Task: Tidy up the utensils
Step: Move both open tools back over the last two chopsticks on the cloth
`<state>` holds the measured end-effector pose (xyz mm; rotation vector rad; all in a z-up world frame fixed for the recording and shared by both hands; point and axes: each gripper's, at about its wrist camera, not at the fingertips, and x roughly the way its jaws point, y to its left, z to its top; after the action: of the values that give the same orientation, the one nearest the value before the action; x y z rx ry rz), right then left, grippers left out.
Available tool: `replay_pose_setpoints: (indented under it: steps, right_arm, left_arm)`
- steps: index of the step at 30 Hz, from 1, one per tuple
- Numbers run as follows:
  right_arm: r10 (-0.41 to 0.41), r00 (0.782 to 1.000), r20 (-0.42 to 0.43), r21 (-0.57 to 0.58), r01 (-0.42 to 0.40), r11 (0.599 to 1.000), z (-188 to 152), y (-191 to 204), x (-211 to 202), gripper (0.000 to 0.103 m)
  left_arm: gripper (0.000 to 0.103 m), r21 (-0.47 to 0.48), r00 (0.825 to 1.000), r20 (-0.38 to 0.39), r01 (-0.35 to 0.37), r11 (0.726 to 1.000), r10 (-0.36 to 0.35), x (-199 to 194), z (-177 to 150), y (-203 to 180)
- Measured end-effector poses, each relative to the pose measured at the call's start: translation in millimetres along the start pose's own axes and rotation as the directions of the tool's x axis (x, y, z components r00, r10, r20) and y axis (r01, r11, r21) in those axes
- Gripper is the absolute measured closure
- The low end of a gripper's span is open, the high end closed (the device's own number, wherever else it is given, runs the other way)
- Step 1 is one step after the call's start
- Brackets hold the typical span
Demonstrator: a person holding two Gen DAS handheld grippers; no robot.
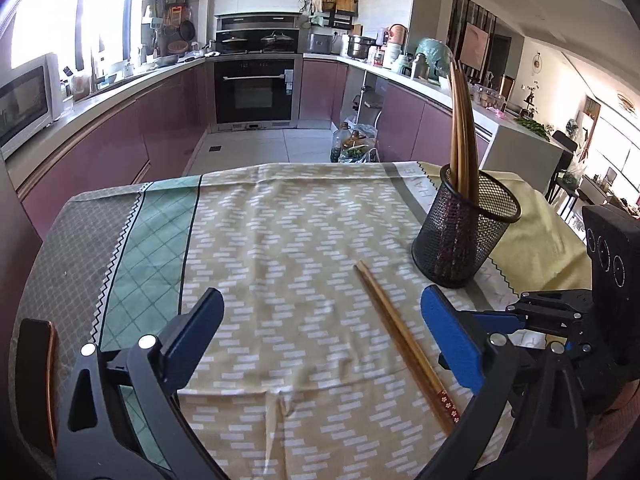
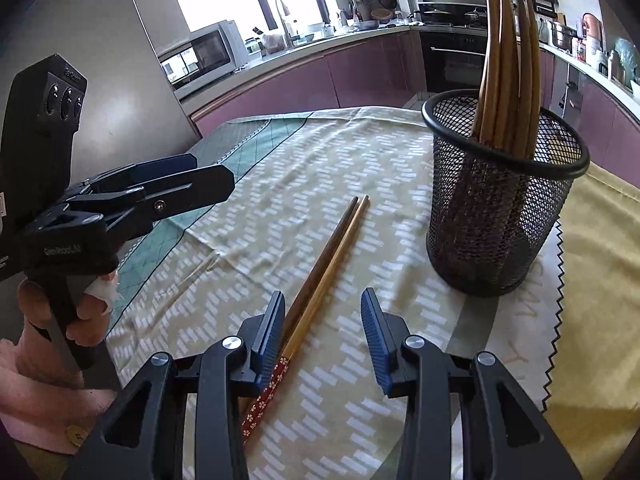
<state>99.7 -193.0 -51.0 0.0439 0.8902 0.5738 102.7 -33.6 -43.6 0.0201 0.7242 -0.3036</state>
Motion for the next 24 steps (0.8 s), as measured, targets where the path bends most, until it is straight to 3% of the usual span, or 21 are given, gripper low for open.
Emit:
replay_pose_setpoints:
  steps: [10,24]
  right_arm:
    - [-0.071,0.996,-0.046,-0.029,0.070,0.997,-11,10,13,0.066]
    - [-0.090,0.995,-0.053,-0.005,0.089,0.996,-13,4,7,0.069]
  left_arm:
    - [0.006,0.011,1.000,-0.026,-0.016,1.000,0.016,1,-14,-2]
    - [0.013,0.027,0.998,-0.067,-0.003,1.000,0.004,9,-23,-8]
